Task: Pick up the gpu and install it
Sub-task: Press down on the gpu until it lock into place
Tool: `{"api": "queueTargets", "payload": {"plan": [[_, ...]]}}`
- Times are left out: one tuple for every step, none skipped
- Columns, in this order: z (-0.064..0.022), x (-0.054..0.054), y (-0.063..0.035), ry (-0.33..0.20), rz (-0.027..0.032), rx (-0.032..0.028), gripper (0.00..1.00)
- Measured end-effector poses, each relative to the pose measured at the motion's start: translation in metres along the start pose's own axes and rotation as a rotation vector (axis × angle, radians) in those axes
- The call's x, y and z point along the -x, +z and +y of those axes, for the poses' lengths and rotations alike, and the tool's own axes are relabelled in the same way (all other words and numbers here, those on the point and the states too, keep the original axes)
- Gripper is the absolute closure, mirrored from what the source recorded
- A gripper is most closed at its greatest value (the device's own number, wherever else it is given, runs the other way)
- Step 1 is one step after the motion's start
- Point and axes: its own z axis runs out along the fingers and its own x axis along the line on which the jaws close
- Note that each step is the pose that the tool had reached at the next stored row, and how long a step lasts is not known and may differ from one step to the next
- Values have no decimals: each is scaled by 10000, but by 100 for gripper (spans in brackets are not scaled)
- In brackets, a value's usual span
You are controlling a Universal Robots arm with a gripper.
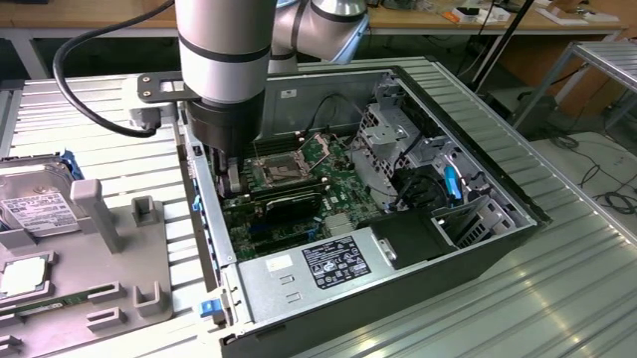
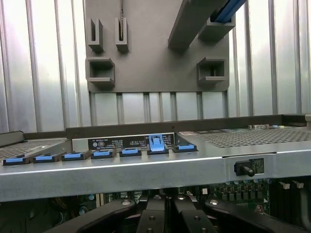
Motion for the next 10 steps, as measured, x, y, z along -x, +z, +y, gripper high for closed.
{"api": "queueTargets", "payload": {"plan": [[0, 0, -1, -1, -1, -1, 89], [1, 0, -16, 1, 1, 2, 89], [2, 2, -33, 2, 0, 2, 89], [2, 2, -35, 3, 0, 0, 89], [3, 1, -35, 4, -1, -1, 89], [6, 1, -34, 7, -1, -5, 89], [11, 1, -34, 23, -1, -7, 89], [15, 1, -34, 42, -2, -8, 89], [17, 0, -34, 60, -3, -9, 89], [21, 0, -34, 94, -3, -9, 89]]}}
